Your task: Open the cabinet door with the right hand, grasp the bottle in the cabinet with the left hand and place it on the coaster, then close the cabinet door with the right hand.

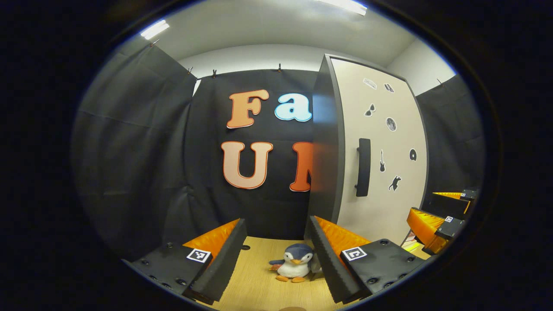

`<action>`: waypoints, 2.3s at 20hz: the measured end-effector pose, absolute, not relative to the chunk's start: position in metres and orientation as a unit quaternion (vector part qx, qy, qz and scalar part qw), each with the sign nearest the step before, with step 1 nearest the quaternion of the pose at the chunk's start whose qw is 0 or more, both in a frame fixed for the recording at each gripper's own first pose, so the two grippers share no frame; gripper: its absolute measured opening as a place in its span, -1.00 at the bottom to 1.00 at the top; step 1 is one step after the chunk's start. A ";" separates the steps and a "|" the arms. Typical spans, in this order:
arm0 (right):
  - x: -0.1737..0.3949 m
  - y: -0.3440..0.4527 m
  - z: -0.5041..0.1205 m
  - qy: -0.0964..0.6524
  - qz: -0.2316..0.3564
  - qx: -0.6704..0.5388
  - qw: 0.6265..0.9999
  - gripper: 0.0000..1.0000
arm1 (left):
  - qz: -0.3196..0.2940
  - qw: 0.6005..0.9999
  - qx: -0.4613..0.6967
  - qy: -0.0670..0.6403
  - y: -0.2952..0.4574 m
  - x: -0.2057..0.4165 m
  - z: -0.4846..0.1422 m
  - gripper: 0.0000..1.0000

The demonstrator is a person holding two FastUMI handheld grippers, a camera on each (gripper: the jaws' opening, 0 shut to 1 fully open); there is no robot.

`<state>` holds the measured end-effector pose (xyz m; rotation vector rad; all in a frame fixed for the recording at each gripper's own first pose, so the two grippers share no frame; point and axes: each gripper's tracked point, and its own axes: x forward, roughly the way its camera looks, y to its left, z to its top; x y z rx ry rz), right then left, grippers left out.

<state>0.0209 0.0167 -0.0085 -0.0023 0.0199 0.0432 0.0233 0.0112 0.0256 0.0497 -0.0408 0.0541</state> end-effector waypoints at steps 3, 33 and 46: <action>0.027 0.018 -0.007 0.009 0.023 -0.004 1.000 0.90 | 0.019 0.999 0.019 -0.017 0.005 0.027 0.024 0.90; 0.195 0.055 0.032 -0.002 -0.027 0.047 0.999 -0.27 | 0.049 0.999 0.005 0.020 0.049 0.038 -0.006 0.89; 0.160 0.054 0.046 -0.001 -0.044 0.069 0.997 -0.67 | 0.024 0.999 0.006 0.035 0.068 0.053 -0.012 0.89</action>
